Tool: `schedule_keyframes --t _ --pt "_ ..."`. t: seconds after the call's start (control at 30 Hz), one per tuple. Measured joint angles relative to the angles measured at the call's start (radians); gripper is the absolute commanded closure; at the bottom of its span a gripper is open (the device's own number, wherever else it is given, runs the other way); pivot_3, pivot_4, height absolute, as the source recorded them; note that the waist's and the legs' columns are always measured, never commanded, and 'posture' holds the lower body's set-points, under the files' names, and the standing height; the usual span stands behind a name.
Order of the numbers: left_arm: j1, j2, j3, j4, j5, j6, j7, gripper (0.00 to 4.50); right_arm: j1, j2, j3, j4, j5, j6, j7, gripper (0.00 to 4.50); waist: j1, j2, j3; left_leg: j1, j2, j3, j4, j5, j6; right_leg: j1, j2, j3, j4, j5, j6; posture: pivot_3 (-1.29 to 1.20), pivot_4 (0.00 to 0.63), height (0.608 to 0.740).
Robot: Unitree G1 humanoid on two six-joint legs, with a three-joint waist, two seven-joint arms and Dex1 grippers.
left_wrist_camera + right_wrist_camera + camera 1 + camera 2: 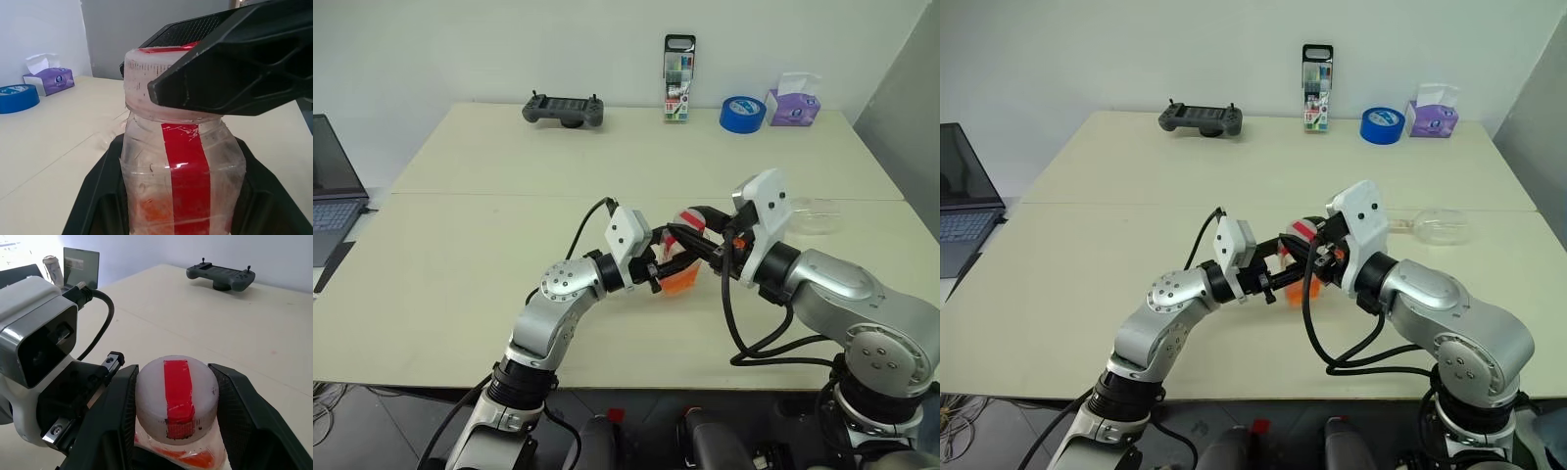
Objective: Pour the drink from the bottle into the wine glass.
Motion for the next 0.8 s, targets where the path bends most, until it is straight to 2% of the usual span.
schedule_keyframes --t 0.1,0.17,0.2,0.33,0.53,0.6,0.73,0.8 --pt "0.019 0.000 -0.045 -0.031 -0.005 -0.001 -0.044 2.58 0.046 -0.152 -0.062 0.005 0.123 -0.012 0.150 2.61 0.004 0.002 0.001 -0.001 -0.002 0.001 0.000 0.000 0.000 0.001 -0.002 0.000 -0.002 0.000 0.000 0.00 0.150 0.740" --pt "0.023 -0.008 -0.071 -0.032 -0.006 -0.001 -0.057 2.58 0.046 -0.260 -0.066 0.026 0.139 -0.033 0.253 2.61 0.002 0.002 0.002 -0.001 -0.002 0.002 0.001 0.000 0.000 0.001 -0.002 0.001 -0.003 0.000 0.000 0.00 0.150 0.740" --pt "0.023 -0.016 -0.072 -0.032 -0.006 0.000 -0.056 2.58 0.040 -0.280 -0.060 0.048 0.133 -0.054 0.287 2.61 0.000 0.002 0.002 0.000 -0.001 0.003 0.001 0.000 0.001 0.001 -0.001 0.001 -0.003 -0.001 0.002 0.00 0.150 0.740" --pt "0.023 -0.022 -0.067 -0.032 -0.003 0.006 -0.033 2.58 0.028 -0.314 -0.006 0.107 0.081 -0.149 0.354 2.61 -0.004 0.002 0.002 0.003 0.001 0.005 0.000 0.000 0.001 0.002 0.004 0.001 -0.001 -0.002 0.004 0.00 0.150 0.740" --pt "0.023 -0.023 -0.049 -0.032 -0.002 0.007 -0.016 2.58 0.017 -0.282 0.020 0.137 0.059 -0.191 0.344 2.61 0.000 0.002 0.002 0.001 0.002 0.004 0.000 0.000 0.001 0.002 0.003 0.001 -0.001 -0.002 0.004 0.00 0.150 0.740" --pt "0.023 -0.025 -0.045 -0.032 -0.002 0.007 -0.010 2.58 0.019 -0.263 0.019 0.133 0.059 -0.191 0.320 1.89 0.000 0.002 0.002 0.001 0.001 0.003 0.001 0.000 0.001 0.002 0.001 0.002 -0.001 -0.002 0.004 0.00 0.150 0.740" --pt "0.005 -0.033 -0.040 -0.021 0.012 0.007 0.016 2.60 0.066 -0.154 0.040 0.056 0.025 -0.209 0.156 0.62 0.001 0.002 0.002 0.001 0.001 0.001 0.000 0.000 0.000 0.001 0.001 0.001 -0.001 -0.002 0.004 0.00 0.150 0.740" --pt "-0.002 -0.038 -0.043 -0.013 0.016 0.009 0.019 2.60 0.105 -0.138 0.063 0.011 0.000 -0.208 0.093 0.59 0.002 0.002 0.002 0.001 0.001 0.001 0.000 0.000 0.000 0.001 0.001 0.001 -0.001 -0.002 0.004 0.00 0.150 0.740"
